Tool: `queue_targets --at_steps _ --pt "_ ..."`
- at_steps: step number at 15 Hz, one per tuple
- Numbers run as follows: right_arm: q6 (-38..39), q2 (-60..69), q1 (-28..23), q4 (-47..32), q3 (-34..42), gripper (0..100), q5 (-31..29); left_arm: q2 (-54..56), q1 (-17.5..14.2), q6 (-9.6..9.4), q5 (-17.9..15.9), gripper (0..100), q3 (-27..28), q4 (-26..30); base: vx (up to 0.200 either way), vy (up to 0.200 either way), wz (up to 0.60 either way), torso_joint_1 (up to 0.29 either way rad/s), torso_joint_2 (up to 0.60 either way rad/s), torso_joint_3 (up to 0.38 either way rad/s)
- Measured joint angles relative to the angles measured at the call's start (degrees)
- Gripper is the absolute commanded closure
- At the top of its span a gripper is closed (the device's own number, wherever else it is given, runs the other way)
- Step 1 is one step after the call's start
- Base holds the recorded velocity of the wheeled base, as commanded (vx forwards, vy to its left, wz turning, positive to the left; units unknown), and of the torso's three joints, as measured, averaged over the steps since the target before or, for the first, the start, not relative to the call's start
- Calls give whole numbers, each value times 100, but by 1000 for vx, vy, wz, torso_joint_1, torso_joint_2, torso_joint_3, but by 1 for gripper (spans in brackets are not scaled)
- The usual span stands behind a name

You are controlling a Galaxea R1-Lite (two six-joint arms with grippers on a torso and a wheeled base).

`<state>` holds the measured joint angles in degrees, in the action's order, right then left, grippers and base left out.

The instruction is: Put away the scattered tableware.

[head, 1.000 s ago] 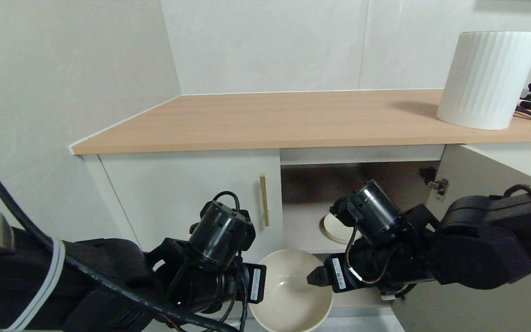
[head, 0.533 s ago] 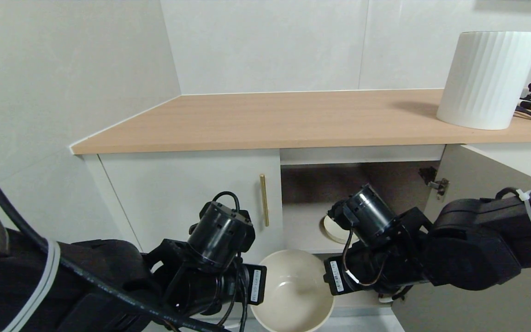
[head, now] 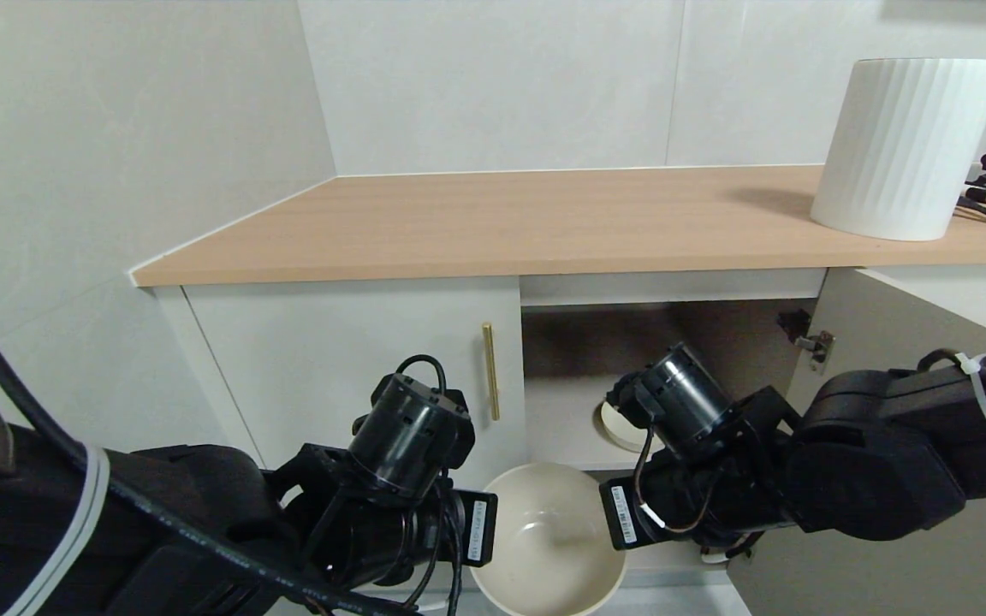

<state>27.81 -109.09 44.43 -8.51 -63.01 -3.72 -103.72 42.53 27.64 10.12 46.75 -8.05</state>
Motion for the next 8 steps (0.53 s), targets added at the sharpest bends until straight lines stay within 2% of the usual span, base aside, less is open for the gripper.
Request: queue_targets --at_steps 1,2,8 --pt "2 -6 0 2 0 100 -2 0 0 2 2 100 0 0 0 0 0 0 0 0" --pt "2 -13 0 0 0 100 -2 2 0 2 0 0 0 4 0 0 0 0 0 0" --pt "2 -37 0 -27 0 100 -18 9 2 13 17 0 16 -2 0 0 0 0 0 0"
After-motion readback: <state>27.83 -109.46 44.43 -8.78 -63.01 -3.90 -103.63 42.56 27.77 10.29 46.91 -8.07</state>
